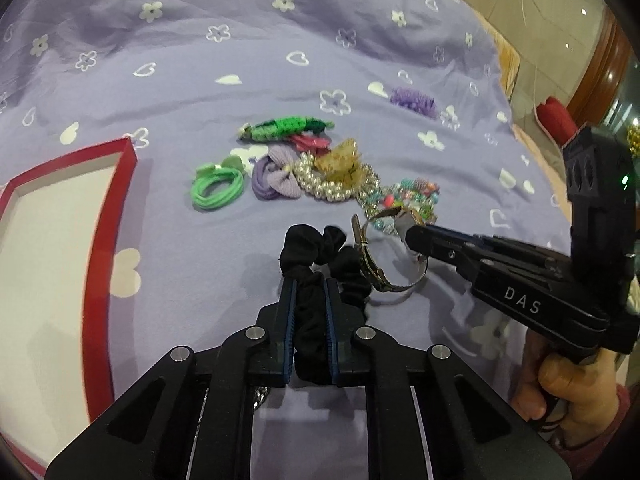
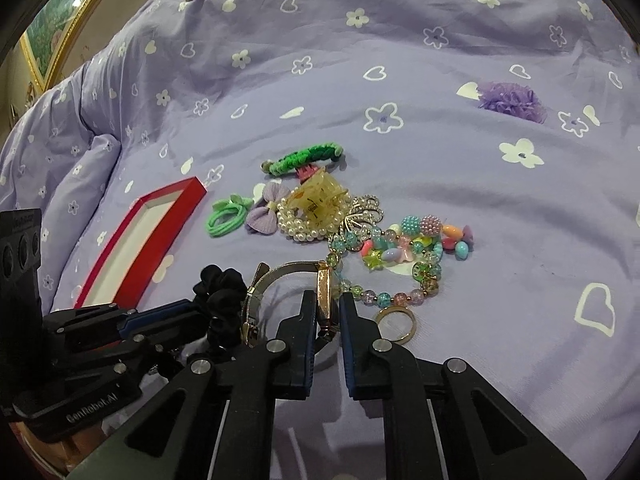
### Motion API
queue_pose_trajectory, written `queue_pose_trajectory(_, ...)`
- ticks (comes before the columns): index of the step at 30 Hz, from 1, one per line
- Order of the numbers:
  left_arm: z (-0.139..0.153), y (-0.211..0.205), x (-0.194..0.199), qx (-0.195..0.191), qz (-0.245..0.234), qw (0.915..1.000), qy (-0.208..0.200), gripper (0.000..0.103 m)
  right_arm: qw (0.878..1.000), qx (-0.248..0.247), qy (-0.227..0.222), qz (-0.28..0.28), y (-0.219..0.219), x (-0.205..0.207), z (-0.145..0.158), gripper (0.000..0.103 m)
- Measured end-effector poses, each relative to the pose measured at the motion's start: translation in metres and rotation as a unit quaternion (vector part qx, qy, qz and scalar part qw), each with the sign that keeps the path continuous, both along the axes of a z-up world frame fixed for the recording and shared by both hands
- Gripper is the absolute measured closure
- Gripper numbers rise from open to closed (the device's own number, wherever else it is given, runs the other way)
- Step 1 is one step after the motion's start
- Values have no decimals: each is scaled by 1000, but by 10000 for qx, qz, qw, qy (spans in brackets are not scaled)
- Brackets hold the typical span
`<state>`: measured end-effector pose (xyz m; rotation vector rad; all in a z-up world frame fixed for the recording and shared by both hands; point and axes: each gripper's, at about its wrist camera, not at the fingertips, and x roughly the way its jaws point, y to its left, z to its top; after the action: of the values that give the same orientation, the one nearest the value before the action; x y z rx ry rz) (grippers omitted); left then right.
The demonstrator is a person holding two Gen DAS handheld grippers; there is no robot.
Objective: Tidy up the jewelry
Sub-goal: 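Grasp the black scrunchie with the left tool while the right tool grasps the silver watch, then carry scrunchie and watch over the red tray and open both tools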
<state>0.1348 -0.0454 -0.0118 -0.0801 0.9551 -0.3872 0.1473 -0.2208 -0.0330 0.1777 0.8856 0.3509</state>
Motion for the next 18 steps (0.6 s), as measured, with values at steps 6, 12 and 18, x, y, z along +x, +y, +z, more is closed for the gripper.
queue_pose_trajectory(6,19,14,-10,-210,145,9995,-174,92,9998,112,-155,-27,1,-7,17,93)
queue_pose_trajectory(12,33,38,-23,-274,371,9984,-336,92,9993,139,-308,160,17,-12,34,93)
queue_pose_trajectory(18,38,80,-32,-254,790,9957,-410,92,9981,231,-326,459,50,-15,40,93)
